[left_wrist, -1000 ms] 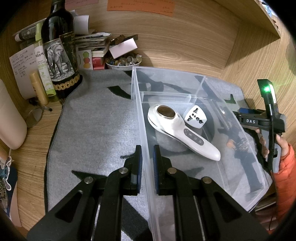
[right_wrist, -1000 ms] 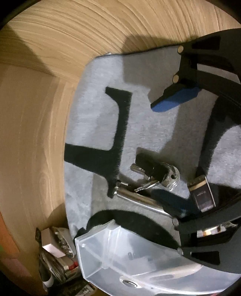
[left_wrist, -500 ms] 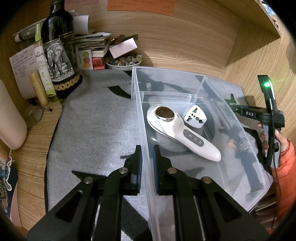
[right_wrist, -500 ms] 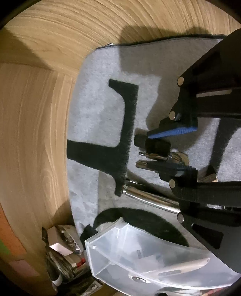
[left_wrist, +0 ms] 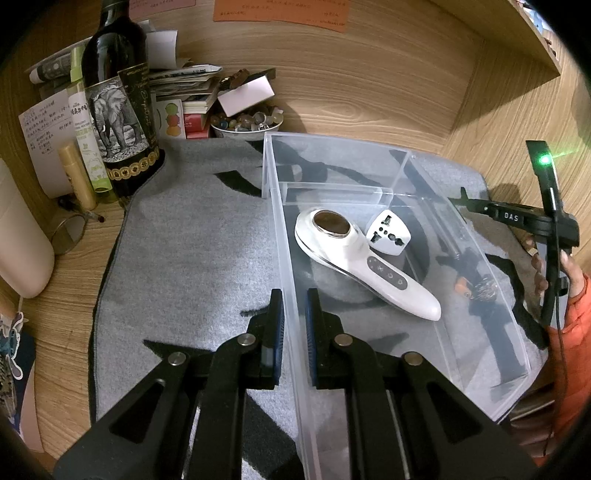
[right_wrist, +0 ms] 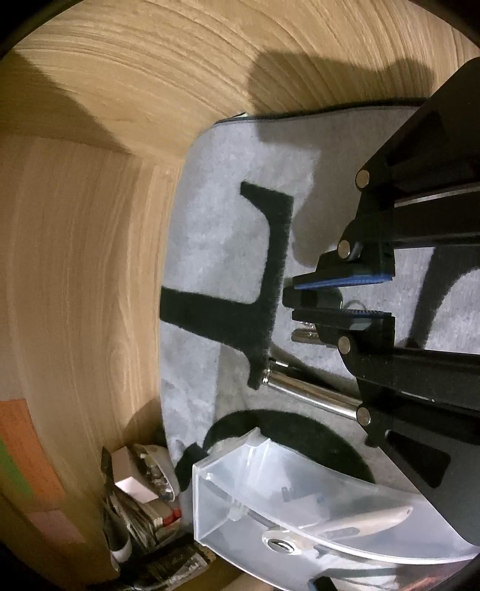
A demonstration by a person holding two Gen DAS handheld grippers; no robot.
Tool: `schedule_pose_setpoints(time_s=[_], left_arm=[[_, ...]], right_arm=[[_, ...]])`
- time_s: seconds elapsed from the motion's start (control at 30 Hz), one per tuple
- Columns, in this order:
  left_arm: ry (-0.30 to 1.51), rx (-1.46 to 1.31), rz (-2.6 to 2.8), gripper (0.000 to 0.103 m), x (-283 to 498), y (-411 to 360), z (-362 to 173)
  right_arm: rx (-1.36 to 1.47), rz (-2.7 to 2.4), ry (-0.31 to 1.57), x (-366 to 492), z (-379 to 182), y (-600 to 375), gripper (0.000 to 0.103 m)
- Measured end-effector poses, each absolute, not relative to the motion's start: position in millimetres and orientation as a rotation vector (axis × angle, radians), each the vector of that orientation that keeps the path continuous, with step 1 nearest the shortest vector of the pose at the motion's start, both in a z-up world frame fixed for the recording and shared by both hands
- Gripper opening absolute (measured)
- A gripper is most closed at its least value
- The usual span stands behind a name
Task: Organize rigid objects
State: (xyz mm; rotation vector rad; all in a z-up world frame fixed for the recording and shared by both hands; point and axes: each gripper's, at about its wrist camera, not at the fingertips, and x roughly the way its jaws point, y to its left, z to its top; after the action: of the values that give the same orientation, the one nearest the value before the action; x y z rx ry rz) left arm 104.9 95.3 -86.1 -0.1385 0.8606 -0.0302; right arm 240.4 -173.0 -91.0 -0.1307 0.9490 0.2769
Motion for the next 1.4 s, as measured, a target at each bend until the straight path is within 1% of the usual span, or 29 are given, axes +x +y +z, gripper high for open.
schedule_pose_setpoints(time_s=[0.03,0.07,0.1,0.13,0.17,0.27,0.33,0.57,0.6,0.63,0.67,0.93,1.27,1.4], left_arm=[[0.86,-0.14,-0.031,0.011,105.1,95.4,-86.2],[0.86,-0.141,-0.032,0.011,105.6,95.5,-86.5],[0.86,-0.141,-0.032,0.011,105.6,95.6,-86.5],[0.86,-0.141,-0.032,0.011,105.7,95.6,-86.5],[0.86,-0.141,-0.032,0.011,105.6,95.5,-86.5],[0.86,-0.14,-0.031,0.011,105.6,95.4,-86.5],[0.86,-0.141,-0.032,0.011,105.7,95.4,-86.5],[0.861,-0.142,-0.031,0.011,105.6,95.2,-86.6],[0.862,-0.143,-0.03,0.011,106.0,95.2,-87.0],[0.863,-0.143,-0.03,0.011,106.3,95.1,-87.3],[0.863,-0.142,-0.03,0.011,106.8,95.1,-87.7],[0.864,-0.141,-0.03,0.011,107.0,94.9,-88.4],[0.861,-0.154,-0.029,0.01,106.6,97.7,-89.6],[0.856,-0.149,-0.027,0.01,105.9,98.4,-89.9]], right_arm=[[-0.132,0.267,0.963,244.1,-93.2,-173.5,0.015],[-0.132,0.257,0.975,248.3,-95.8,-174.1,0.025],[-0.134,0.248,0.975,251.0,-97.3,-174.2,0.03],[-0.139,0.236,0.975,254.1,-99.2,-174.1,0.039],[-0.149,0.225,0.979,257.3,-102.2,-173.6,0.041],[-0.171,0.225,1.01,262.6,-113.5,-170.2,0.042],[-0.166,0.236,1.004,261.6,-116.9,-167.6,0.045],[-0.205,0.254,0.996,256.4,-120.4,-161.3,0.046],[-0.19,0.264,0.995,257.3,-120.1,-162.9,0.039],[-0.177,0.273,0.995,257.8,-119.6,-164.2,0.026],[-0.17,0.275,0.995,258.2,-118.5,-165.6,0.025],[-0.148,0.289,0.939,248.7,-99.2,-165.2,0.025],[-0.157,0.423,0.761,205.4,-36.3,-126.5,0.025],[-0.177,0.5,0.712,187.2,-20.8,-100.1,0.025]])
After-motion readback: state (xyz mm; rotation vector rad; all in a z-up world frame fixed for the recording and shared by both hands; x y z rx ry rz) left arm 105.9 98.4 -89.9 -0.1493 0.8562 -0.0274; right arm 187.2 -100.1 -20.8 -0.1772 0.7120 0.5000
